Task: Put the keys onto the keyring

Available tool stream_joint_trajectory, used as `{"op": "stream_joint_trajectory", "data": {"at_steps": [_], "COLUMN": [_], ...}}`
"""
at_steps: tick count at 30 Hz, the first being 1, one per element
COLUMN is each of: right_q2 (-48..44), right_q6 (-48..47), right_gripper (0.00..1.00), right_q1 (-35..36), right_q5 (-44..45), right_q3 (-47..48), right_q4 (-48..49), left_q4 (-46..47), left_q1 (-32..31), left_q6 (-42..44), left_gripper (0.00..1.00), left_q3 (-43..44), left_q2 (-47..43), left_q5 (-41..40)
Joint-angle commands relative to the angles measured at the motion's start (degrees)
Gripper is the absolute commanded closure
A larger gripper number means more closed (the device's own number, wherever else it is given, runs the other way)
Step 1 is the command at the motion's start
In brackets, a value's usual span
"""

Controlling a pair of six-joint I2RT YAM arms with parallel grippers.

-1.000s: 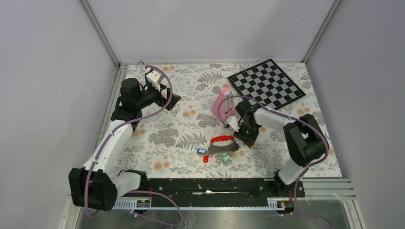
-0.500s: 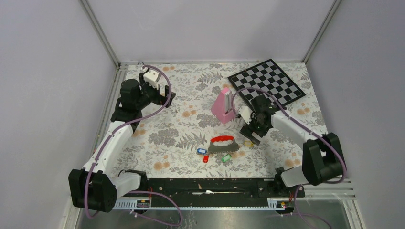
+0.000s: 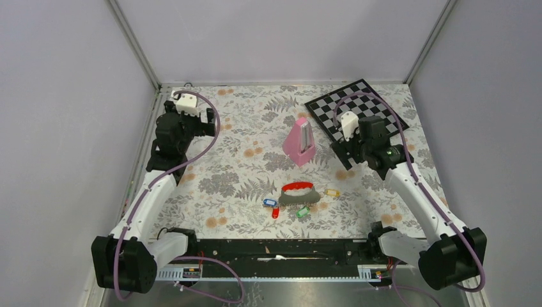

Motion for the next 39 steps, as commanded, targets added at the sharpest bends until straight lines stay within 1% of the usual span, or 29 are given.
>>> {"op": "stream_joint_trajectory", "data": {"at_steps": [1,4,5,8,12,17,20,26,30,33,36,39], "right_q2": [-2.44,-4.27,-6.60,-9.48,-13.71,-16.01,-18.25,-22.23,-23.91,-25.48,-26.88,-27.92], "right_q6": [8.96,13.54,16.52,20.07,22.87,23.64,23.39,22.46,21.04,20.17,19.81,19.03], "right_gripper": [0.01,0.00,0.00,0.00,0.00,0.00,0.00,0.01,0.00,0.00,0.00,0.00], "right_q1": [-0.53,-0.58,-0.58,-0.66,-0.87,-1.15,-1.36,-1.39,-1.46,-1.46,-1.46,-1.46], "right_q5": [2.72,3.45,4.69,5.99,5.17,4.50,3.15,-1.18,-4.25,-3.36,0.13,1.02], "right_q3": [3.78,3.21,1.61,-1.27,-5.52,-6.12,-7.45,-13.07,-15.64,-16.57,-16.85,-17.61], "right_q4": [4.84,7.09,9.16,11.89,15.25,15.63,16.80,21.12,22.96,22.99,23.02,23.19], "left_q4": [7.53,6.35,3.10,-1.51,-6.63,-11.11,-10.56,-4.77,-4.73,-2.66,-1.99,-3.62], "left_q1": [1.64,2.61,4.15,6.07,7.13,7.14,7.14,7.20,7.14,7.14,7.14,7.14], "left_q6": [-1.32,-0.84,-0.03,0.29,1.82,2.53,1.33,0.02,-4.22,-8.10,-7.22,-6.30], "left_gripper": [0.01,0.01,0.01,0.01,0.01,0.01,0.01,0.01,0.01,0.01,0.01,0.01], "left_q3": [-1.46,-1.85,-2.29,-2.64,-3.40,-3.50,-4.54,-8.49,-7.63,-7.95,-8.66,-8.95], "left_q2": [-2.78,-3.33,-4.38,-6.03,-9.36,-12.56,-15.33,-19.69,-17.55,-16.66,-16.81,-17.00], "left_q5": [-3.42,-3.38,-1.68,1.62,8.03,15.62,16.62,14.08,12.99,14.49,16.54,17.08]}}
